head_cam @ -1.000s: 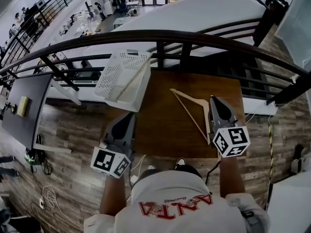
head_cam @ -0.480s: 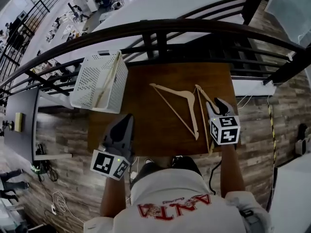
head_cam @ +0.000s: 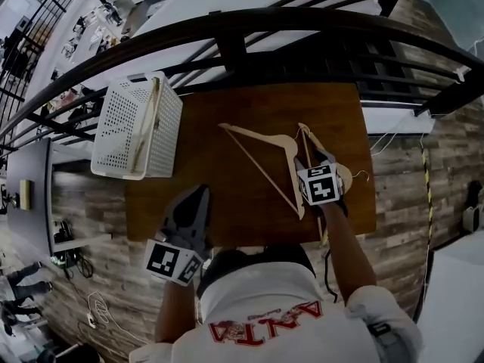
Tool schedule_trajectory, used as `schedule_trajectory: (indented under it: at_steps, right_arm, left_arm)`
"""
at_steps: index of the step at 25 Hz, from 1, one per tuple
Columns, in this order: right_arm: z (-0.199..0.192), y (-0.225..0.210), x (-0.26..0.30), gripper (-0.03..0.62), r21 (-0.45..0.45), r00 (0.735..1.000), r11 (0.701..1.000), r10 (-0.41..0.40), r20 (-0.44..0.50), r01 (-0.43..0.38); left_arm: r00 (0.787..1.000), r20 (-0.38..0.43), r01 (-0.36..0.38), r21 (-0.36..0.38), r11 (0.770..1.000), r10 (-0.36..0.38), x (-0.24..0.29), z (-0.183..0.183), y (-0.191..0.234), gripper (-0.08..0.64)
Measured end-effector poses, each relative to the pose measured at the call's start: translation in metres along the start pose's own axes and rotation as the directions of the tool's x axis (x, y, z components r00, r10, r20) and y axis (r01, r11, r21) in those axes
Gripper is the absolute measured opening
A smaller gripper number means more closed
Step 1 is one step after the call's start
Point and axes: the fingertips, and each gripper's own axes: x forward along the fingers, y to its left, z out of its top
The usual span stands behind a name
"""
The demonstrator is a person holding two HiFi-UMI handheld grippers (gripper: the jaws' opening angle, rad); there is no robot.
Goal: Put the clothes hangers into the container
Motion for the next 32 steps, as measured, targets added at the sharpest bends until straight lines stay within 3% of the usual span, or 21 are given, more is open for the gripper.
schedule_trajectory:
  at_steps: [8, 15, 18, 24, 32]
  right_arm:
    - [-0.028, 0.01, 0.087, 0.238, 0.001, 0.986, 1.0, -0.017, -0.164, 0.018]
    - [-0.041, -0.001, 0.111, 0.258, 0.083, 0.974, 0.994, -0.056, -0.218, 0.075]
    - [-0.04, 0.001, 0.113, 0.225, 0.095, 0.973, 0.993, -0.048, -0.227, 0.072]
    - [-0.033, 0.009, 0.102, 0.195, 0.073, 0.978, 0.993, -0.081, -0.191, 0.097]
    - [0.011, 0.015, 0.046, 0.186, -0.059, 0.987, 0.986, -0.156, -0.045, 0.154]
  left_arm:
    - [0.998, -0.036, -0.047, -0.036, 0.998, 0.045, 0.0, -0.014, 0.051, 0.009]
    - [0.997, -0.054, -0.06, -0.074, 0.995, 0.056, -0.013, -0.024, 0.084, 0.009]
    - [0.997, -0.056, -0.065, -0.092, 0.994, 0.06, -0.016, -0.028, 0.096, 0.009]
    - [0.999, -0.034, -0.027, -0.093, 0.995, 0.024, -0.017, -0.019, 0.101, 0.009]
    - [0.999, 0.032, -0.002, -0.092, 0.996, 0.005, -0.027, 0.002, 0.094, 0.009]
